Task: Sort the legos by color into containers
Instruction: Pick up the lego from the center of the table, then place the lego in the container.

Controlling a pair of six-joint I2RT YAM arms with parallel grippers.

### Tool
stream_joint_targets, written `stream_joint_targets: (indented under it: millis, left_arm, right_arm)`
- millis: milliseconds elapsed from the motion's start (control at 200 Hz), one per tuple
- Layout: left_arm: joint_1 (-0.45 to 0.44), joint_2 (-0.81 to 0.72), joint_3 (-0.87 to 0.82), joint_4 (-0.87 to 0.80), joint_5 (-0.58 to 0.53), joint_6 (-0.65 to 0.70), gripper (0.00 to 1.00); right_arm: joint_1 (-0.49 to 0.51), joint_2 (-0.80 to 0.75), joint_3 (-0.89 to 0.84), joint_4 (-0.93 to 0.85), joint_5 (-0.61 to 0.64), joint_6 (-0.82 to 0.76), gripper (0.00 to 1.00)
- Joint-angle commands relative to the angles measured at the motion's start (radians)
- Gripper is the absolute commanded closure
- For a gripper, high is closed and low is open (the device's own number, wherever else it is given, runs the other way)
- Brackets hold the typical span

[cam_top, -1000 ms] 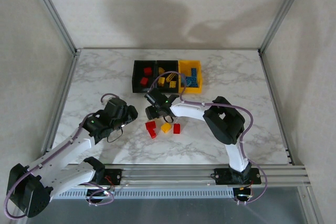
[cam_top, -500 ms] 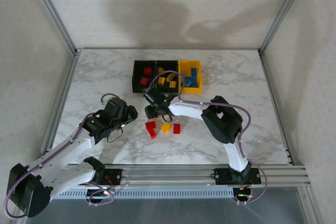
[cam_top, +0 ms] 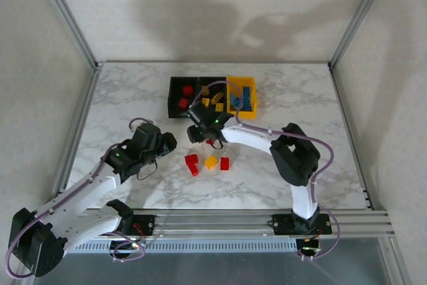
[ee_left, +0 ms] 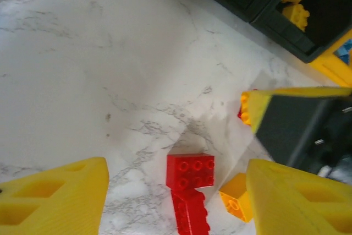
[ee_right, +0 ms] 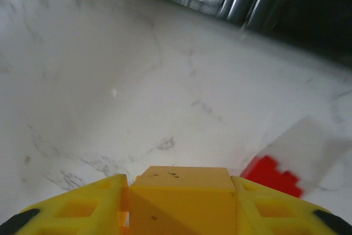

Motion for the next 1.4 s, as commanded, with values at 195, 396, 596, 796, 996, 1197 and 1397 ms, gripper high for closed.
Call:
stream_joint_targets:
  millis: [195, 396, 596, 796, 996, 1197, 1397]
  left_arm:
    - [0.01, 0.006, 0.02, 0.062, 0.041, 0.017, 0.33]
    - [0.01, 0.014, 0.019, 0.068, 0.041, 0.014, 0.33]
    - [0.01, 0.027, 0.017, 0.072, 0.041, 0.017, 0.33]
    - [0.01, 0.034, 0.013, 0.074, 0.041, 0.012, 0.33]
    - [0.009, 0.058, 0.009, 0.071, 0.048, 0.012, 0.32]
    - [-0.023, 0.12, 0.019, 0.071, 0.07, -0.006, 0.29]
    - [-0.125, 0.232, 0.045, 0.047, 0.044, -0.049, 0.26]
  right_arm:
    - [-0.171, 0.052, 0.187, -0.049, 0.029, -0.001, 0.56]
    - [-0.249, 0.205, 0.372, -0.077, -0.002, 0.008, 0.54]
    - [-0.281, 0.352, 0.57, -0.138, -0.003, 0.013, 0.51]
    - [-0.305, 0.436, 0.703, -0.184, -0.01, 0.03, 0.38]
    - [-0.298, 0.351, 0.647, -0.154, -0.026, 0.024, 0.36]
    - [-0.26, 0.076, 0.366, -0.02, -0.034, 0.01, 0.36]
    - [-0.24, -0.252, -0.015, 0.063, -0.037, 0.032, 0.36]
